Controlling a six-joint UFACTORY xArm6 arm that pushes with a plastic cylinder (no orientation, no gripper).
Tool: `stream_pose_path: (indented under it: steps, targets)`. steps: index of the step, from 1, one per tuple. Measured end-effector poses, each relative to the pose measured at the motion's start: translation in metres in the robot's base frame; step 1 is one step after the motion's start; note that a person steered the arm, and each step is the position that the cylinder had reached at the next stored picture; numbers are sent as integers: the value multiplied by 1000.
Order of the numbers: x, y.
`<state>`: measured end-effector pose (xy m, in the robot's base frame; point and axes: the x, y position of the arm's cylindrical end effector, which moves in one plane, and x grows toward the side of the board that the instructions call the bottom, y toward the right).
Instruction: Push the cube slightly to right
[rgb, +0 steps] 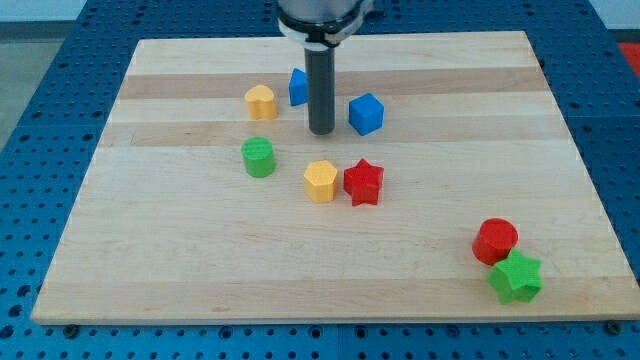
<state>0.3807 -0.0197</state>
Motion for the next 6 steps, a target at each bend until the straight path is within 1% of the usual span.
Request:
stream_pose_path:
  steps: [1,2,5,6]
  targets:
    - [-3,-9]
    - [-17,-21]
    - [-42,-23]
    - [-42,-32]
